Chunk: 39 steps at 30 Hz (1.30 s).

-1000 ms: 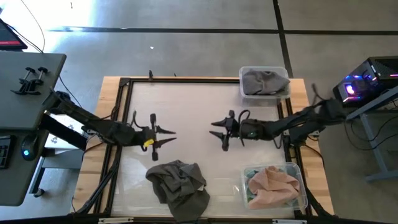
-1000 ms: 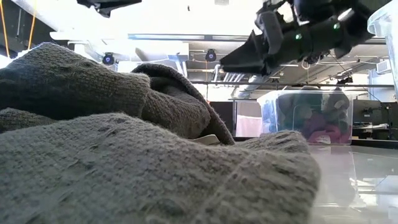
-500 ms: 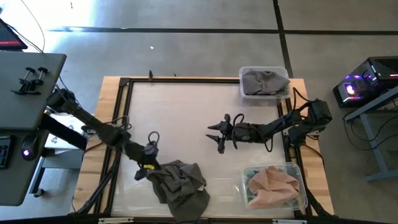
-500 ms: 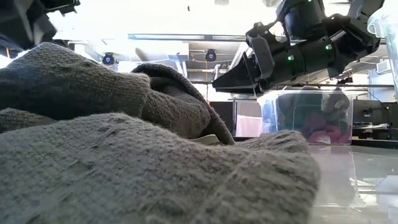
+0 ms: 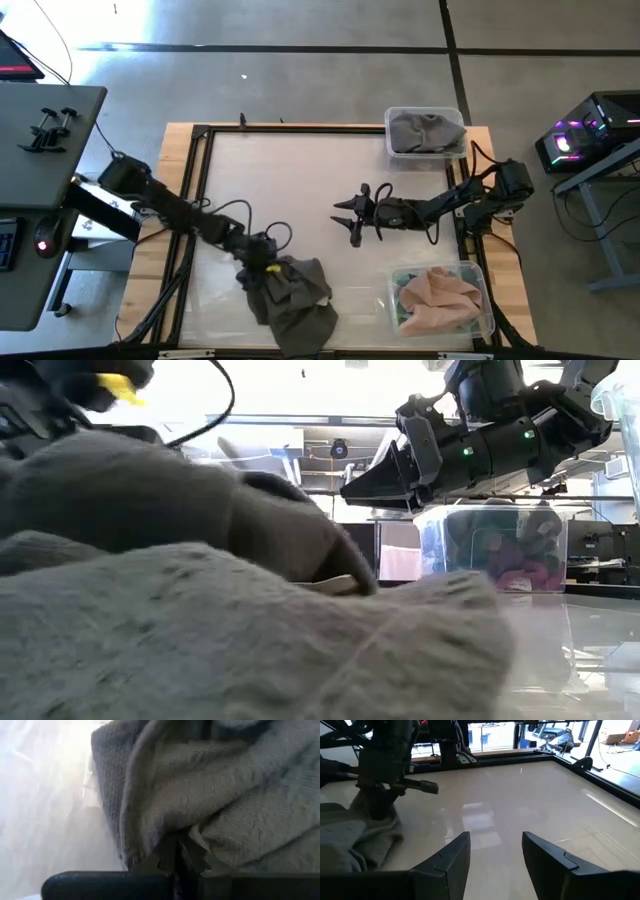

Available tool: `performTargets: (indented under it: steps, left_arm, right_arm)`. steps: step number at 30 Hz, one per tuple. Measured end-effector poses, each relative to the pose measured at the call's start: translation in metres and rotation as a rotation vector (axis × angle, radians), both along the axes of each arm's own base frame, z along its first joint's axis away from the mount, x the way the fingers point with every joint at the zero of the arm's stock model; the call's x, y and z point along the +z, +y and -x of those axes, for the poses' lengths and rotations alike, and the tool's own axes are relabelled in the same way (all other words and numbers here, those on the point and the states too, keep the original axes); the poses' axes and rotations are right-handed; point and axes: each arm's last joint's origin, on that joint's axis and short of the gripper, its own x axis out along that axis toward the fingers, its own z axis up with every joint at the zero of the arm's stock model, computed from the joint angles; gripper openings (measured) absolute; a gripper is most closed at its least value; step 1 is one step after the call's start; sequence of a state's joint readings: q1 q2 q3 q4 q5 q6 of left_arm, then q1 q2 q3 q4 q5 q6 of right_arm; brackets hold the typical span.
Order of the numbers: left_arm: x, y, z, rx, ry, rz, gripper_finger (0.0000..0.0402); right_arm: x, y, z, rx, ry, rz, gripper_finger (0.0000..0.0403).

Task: Sort towels by color in basket
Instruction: Put the black towel into the top transparent bin

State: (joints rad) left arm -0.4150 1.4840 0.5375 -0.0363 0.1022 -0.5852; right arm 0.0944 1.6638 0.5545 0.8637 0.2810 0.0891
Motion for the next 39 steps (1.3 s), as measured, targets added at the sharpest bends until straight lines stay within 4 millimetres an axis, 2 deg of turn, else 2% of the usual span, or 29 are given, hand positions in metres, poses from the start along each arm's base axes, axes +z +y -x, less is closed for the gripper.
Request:
performTargets:
  steps: [6,13,16,19,22,29,33,36,39]
  left_arm:
    - [-0.011,0.033,-0.014,0.032,-0.006,-0.134,0.0]
    - [-0.003,0.093,-0.021,0.275,-0.089,-0.586,0.0]
    - [0.006,0.11,-0.025,0.324,-0.142,-0.701,0.0]
    - [0.017,0.113,-0.029,0.282,-0.22,-0.728,0.0]
    - [0.028,0.11,-0.031,0.267,-0.295,-0.719,0.0]
    - [0.057,0.095,-0.037,0.291,-0.44,-0.659,0.0]
    - [0.064,0.094,-0.033,0.375,-0.444,-0.709,0.0]
    - [0.064,0.106,-0.025,0.498,-0.358,-0.804,0.0]
    - [0.059,0.119,-0.015,0.575,-0.251,-0.797,0.0]
  right_arm:
    - [-0.001,0.0,0.0,-0.006,0.01,-0.021,0.0174]
    - [-0.002,-0.001,0.0,-0.009,0.017,-0.02,0.0174]
    - [-0.002,-0.001,0.0,-0.007,0.018,-0.014,0.0174]
    - [-0.001,-0.002,-0.001,0.001,0.024,0.033,0.0175]
    - [0.009,-0.006,-0.009,0.019,-0.004,0.06,0.0186]
    - [0.034,-0.025,-0.045,0.016,0.126,0.065,0.0262]
    - [0.025,-0.039,-0.067,-0.023,0.195,0.058,0.0288]
    - [0.013,-0.05,-0.085,-0.048,0.218,0.062,0.0291]
    - [-0.003,-0.06,-0.102,-0.058,0.26,0.078,0.0291]
